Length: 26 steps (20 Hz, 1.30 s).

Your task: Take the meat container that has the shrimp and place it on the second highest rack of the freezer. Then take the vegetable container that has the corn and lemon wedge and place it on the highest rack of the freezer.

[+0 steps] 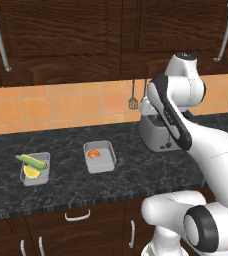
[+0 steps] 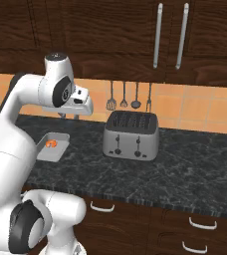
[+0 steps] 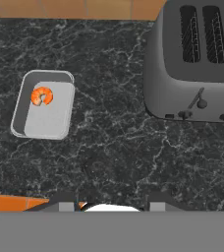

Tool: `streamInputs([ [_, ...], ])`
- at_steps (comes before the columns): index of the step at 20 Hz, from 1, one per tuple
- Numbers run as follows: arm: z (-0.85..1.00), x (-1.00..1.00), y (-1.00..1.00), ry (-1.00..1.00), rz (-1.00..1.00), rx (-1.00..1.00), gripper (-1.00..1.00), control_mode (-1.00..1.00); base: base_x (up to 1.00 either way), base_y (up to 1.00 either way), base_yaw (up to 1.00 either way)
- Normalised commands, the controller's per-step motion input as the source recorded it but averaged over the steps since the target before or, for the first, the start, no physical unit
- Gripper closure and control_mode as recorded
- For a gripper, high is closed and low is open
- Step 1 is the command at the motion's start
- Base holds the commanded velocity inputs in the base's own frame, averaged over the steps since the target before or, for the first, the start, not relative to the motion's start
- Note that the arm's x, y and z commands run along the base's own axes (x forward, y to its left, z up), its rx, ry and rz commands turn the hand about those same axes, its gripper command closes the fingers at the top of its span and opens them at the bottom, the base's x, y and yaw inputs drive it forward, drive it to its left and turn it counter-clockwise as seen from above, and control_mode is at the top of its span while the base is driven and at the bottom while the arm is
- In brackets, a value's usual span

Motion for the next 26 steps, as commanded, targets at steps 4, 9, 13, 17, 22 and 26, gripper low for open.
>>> streamInputs([
  [4,0.00,-0.14,0.00,0.00,0.00,0.00,-1.00,-1.00,0.00,0.00,0.00],
  [9,-0.14,-0.22,0.46,0.02,0.00,-0.01,-1.00,-1.00,0.00,0.00,0.00],
  [13,-0.48,0.01,0.98,0.16,-0.09,-0.04,-1.00,-1.00,0.00,0.00,0.00],
  [17,-0.68,0.01,0.85,0.16,-0.29,-0.02,-1.00,-1.00,0.00,0.00,0.00],
  [22,-0.79,0.01,0.69,0.08,-0.48,-0.01,-1.00,-1.00,0.00,0.00,0.00],
  [26,-0.81,0.11,0.33,0.05,-0.53,0.00,-1.00,-1.00,0.00,0.00,0.00],
])
